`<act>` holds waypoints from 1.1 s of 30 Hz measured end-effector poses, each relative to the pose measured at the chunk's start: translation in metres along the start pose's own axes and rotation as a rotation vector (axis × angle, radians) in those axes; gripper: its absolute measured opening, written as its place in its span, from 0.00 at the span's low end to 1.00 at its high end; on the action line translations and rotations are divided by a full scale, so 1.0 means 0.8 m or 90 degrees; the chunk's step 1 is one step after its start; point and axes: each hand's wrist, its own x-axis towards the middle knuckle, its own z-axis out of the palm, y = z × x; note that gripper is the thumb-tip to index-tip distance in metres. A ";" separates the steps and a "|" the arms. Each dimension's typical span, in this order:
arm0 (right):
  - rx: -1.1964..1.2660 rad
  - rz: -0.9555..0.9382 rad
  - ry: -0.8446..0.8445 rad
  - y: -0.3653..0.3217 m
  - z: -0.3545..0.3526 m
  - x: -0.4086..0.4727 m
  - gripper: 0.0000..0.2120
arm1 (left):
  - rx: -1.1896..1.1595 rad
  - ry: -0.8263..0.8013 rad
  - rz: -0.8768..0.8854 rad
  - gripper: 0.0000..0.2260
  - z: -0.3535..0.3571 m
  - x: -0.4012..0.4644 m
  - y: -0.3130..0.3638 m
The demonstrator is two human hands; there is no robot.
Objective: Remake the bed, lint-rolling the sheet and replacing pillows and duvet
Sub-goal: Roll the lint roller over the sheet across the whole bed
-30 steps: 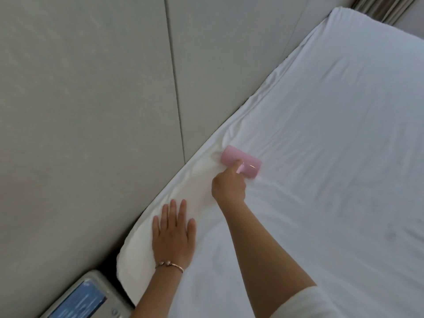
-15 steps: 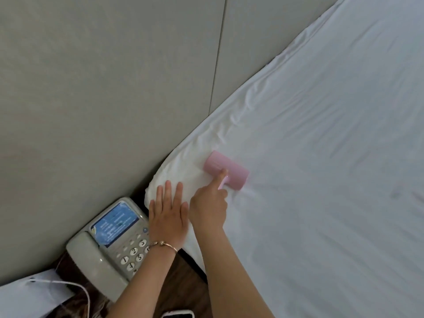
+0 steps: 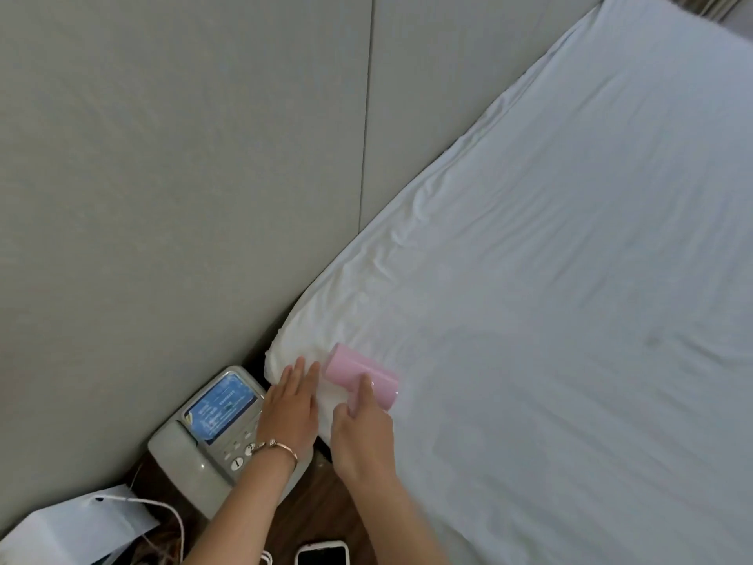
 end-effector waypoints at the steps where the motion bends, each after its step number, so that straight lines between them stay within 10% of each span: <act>1: -0.004 -0.022 0.007 0.000 -0.015 -0.002 0.24 | -0.020 0.010 -0.011 0.25 -0.007 0.004 0.008; 23: -0.180 -0.095 0.436 -0.044 -0.494 0.433 0.22 | 0.091 0.150 0.206 0.23 -0.091 0.414 0.441; 33: -0.131 -0.005 0.475 -0.037 -0.598 0.597 0.26 | 0.128 0.215 0.107 0.26 -0.024 0.462 0.455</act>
